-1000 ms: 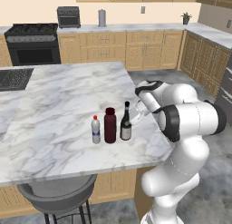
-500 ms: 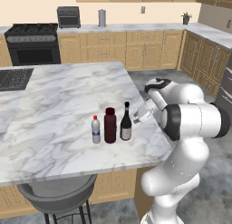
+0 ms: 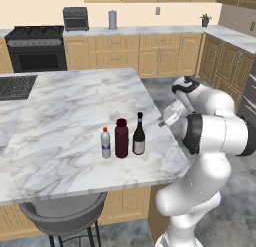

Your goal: Place the drinks on the dining counter in a tight cluster.

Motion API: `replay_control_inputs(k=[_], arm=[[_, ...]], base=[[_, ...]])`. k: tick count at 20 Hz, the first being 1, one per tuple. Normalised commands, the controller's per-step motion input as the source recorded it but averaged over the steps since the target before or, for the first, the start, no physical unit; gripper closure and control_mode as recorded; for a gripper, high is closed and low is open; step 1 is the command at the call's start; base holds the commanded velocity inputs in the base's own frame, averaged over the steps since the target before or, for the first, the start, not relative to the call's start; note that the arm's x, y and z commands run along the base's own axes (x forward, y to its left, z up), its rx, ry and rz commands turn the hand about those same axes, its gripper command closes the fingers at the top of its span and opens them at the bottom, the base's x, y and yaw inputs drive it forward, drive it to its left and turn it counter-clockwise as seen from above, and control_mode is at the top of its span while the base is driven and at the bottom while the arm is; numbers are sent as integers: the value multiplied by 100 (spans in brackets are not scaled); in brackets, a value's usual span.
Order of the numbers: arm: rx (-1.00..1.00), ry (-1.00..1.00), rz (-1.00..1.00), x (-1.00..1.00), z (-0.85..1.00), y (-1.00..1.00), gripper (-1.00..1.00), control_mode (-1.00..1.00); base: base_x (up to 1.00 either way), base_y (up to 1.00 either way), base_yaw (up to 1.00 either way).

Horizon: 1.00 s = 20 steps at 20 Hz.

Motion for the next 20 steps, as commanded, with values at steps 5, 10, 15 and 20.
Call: replay_control_inputs(k=[5, 10, 15, 20], arm=[[-11, 2, -35, -30, 57, 13, -100, -100], [-8, -4, -40, -62, 50, 50, -100, -100], [-9, -4, -48, -75, 12, 60, -100, -100], [-8, 3, -37, -76, 64, -8, -100, -100]], base=[[0, 0, 0], [0, 0, 0], [0, 0, 0], [0, 0, 0]])
